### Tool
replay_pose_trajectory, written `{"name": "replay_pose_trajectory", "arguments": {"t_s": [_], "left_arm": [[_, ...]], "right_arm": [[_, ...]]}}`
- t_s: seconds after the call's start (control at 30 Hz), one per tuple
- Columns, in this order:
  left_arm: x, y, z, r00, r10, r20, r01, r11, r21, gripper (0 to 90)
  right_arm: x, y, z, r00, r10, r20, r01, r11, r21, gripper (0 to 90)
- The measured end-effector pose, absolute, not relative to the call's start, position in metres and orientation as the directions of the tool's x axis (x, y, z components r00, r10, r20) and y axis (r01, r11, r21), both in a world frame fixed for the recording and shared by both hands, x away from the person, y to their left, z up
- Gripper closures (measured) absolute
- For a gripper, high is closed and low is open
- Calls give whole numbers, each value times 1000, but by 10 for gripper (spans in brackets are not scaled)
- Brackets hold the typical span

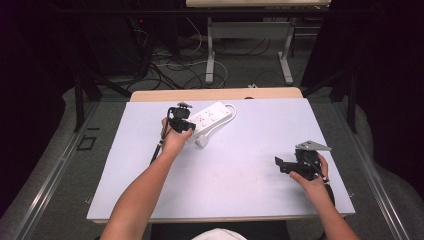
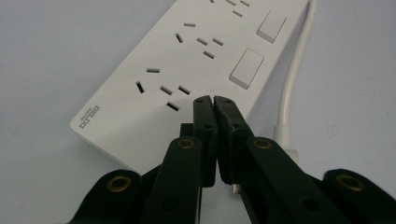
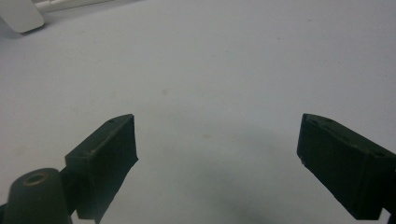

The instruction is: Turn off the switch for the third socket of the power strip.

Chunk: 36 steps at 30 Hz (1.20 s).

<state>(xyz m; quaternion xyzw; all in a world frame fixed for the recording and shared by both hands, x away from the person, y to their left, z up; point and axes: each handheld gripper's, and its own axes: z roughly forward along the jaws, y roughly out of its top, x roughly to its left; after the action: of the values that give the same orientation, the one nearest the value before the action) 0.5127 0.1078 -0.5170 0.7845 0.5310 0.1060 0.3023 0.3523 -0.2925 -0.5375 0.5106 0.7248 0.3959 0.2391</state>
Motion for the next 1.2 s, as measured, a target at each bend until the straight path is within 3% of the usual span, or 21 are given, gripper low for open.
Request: {"name": "replay_pose_trajectory", "arguments": {"t_s": [1.03,1.2], "left_arm": [[516,111,-523,399,903,-160,781,-243,575,899],[516,116,-525,381,902,-201,791,-206,576,896]], "right_arm": [[352,-294,-538,-367,928,57,551,168,817,114],[353,-294,-538,-363,930,62,552,161,818,114]]}}
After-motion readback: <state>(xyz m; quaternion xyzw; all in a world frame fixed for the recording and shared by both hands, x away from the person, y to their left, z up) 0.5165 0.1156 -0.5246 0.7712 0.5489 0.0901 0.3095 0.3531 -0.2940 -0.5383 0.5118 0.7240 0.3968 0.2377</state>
